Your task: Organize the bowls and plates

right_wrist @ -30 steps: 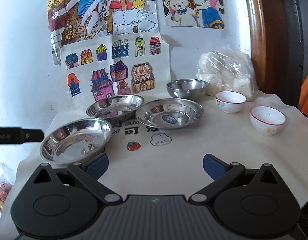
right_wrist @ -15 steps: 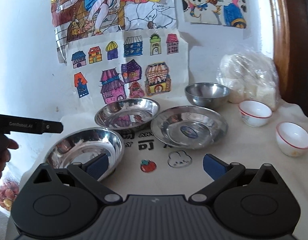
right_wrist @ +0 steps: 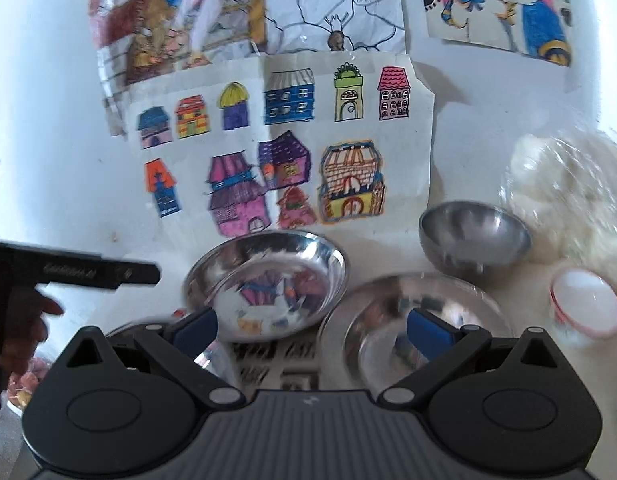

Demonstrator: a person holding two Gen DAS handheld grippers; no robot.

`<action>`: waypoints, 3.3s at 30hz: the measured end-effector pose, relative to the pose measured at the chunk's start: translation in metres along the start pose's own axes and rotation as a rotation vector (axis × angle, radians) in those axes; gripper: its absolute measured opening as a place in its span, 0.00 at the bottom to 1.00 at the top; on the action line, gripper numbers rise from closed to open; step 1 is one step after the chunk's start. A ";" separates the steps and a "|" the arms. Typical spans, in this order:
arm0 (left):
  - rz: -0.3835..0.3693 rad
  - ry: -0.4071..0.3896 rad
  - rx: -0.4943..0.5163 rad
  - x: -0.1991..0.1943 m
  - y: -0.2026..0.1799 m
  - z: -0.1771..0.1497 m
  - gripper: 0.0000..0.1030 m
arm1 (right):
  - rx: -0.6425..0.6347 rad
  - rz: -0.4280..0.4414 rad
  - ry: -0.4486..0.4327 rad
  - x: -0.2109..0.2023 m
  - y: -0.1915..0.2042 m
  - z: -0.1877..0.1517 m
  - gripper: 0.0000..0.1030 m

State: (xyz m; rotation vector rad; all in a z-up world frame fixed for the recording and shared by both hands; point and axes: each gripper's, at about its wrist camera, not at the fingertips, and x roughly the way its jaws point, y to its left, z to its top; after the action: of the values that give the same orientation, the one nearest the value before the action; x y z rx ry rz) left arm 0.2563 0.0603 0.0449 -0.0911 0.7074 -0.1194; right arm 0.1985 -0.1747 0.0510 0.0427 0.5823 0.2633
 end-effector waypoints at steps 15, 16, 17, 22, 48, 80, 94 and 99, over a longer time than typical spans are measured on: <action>-0.065 0.062 -0.188 0.030 0.006 0.001 0.85 | 0.039 0.120 0.096 0.095 -0.027 0.042 0.85; -0.069 0.062 -0.190 0.031 0.005 0.001 0.84 | 0.042 0.124 0.104 0.097 -0.026 0.042 0.84; -0.071 0.064 -0.192 0.032 0.005 0.001 0.82 | 0.047 0.129 0.112 0.101 -0.026 0.042 0.82; -0.086 0.075 -0.209 0.037 0.004 0.003 0.72 | 0.033 0.127 0.155 0.116 -0.020 0.043 0.75; -0.131 0.111 -0.257 0.052 0.005 0.001 0.14 | 0.038 0.038 0.211 0.139 -0.018 0.036 0.23; -0.165 0.022 -0.224 -0.058 0.036 -0.049 0.10 | 0.221 0.234 0.101 0.006 0.008 0.004 0.14; -0.119 0.021 -0.152 -0.079 0.028 -0.079 0.11 | 0.149 0.149 0.105 -0.025 0.035 -0.029 0.14; -0.102 0.013 -0.141 -0.082 0.024 -0.080 0.11 | 0.131 0.120 0.108 -0.028 0.041 -0.033 0.14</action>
State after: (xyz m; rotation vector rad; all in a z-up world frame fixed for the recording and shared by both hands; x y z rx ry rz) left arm 0.1439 0.0921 0.0337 -0.2614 0.7243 -0.1680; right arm 0.1484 -0.1439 0.0436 0.1910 0.7054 0.3451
